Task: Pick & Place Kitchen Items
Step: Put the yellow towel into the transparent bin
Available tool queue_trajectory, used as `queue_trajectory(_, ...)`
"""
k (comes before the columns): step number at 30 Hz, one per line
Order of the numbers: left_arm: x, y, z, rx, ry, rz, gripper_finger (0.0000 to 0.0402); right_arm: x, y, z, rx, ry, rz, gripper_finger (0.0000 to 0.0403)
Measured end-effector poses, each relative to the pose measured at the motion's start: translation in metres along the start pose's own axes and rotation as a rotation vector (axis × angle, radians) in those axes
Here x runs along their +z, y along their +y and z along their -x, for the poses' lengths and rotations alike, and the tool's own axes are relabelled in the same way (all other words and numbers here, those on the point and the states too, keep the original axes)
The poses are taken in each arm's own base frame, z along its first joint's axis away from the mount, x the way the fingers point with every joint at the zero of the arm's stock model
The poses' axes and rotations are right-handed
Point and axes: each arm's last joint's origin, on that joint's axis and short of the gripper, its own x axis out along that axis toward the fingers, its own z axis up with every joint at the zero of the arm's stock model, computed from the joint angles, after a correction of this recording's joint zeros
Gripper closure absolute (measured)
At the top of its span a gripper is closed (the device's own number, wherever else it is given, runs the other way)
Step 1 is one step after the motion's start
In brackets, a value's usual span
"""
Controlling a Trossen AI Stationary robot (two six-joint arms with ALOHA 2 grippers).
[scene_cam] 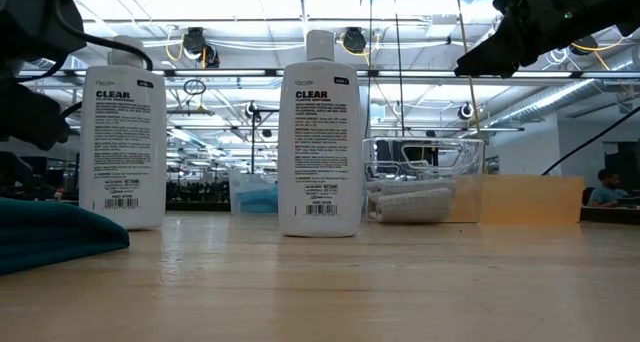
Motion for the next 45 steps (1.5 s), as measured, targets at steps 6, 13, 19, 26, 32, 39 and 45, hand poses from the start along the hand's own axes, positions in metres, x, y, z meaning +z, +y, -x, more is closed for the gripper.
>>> queue_trajectory(6, 0.0, 0.0, 0.0, -0.01, -0.002, 0.025, 0.0385, 0.0, 0.0, 0.0, 0.0, 0.0, 0.0, 0.0234)
queue_trajectory(13, 0.012, -0.017, 0.017, -0.004, -0.062, -0.002, 0.039, 0.001, 0.0, 0.0, 0.0, -0.006, 0.002, 0.0234)
queue_trajectory(19, 0.023, -0.033, 0.042, 0.026, -0.143, -0.064, 0.039, 0.001, 0.0, 0.0, 0.0, -0.008, 0.004, 0.0234)
queue_trajectory(26, 0.025, -0.043, 0.066, 0.062, -0.132, -0.06, 0.039, 0.001, 0.0, 0.0, -0.001, -0.008, 0.004, 0.0234)
queue_trajectory(32, 0.028, -0.056, 0.094, 0.097, -0.172, -0.064, 0.039, 0.001, 0.0, 0.0, -0.001, -0.007, 0.004, 0.0234)
queue_trajectory(39, 0.023, -0.08, 0.137, 0.105, -0.236, -0.108, 0.039, 0.001, 0.0, 0.0, -0.001, -0.007, 0.004, 0.0234)
queue_trajectory(45, 0.015, -0.109, 0.181, 0.025, -0.356, -0.21, 0.039, 0.001, 0.0, 0.0, -0.001, -0.007, 0.004, 0.0234)
